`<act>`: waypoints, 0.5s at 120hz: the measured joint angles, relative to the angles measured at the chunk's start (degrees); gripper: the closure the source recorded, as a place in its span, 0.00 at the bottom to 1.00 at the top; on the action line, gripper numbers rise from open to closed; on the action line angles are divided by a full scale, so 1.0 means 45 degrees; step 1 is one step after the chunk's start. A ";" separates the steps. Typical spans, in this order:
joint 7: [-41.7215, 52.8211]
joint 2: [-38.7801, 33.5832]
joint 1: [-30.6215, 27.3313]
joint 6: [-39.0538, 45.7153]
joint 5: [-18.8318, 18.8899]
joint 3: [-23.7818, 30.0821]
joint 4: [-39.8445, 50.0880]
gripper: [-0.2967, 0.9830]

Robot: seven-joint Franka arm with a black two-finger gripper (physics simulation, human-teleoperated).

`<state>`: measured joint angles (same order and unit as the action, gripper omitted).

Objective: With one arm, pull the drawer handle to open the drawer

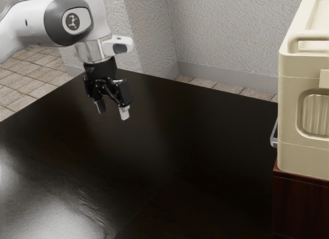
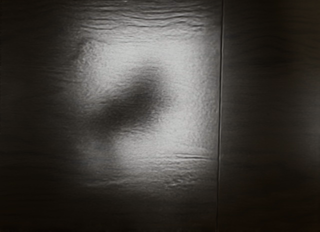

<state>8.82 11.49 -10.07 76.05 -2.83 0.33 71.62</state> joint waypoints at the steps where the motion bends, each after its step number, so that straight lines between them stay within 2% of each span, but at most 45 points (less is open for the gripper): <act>1: -0.0020 -0.0001 -0.0003 -0.0003 -0.0001 -0.0002 0.0001 0.23; 29: -0.0486 -0.0096 -0.0026 -0.0160 -0.0021 -0.0008 -0.0298 0.23; 42: -0.0751 -0.1329 -0.0081 -0.0789 0.0002 -0.0048 -0.1234 0.23; 60: -0.1530 -0.2693 -0.0061 -0.1428 0.0072 0.0031 -0.0315 0.23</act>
<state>1.93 -0.63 -10.35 69.63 -2.51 0.46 70.20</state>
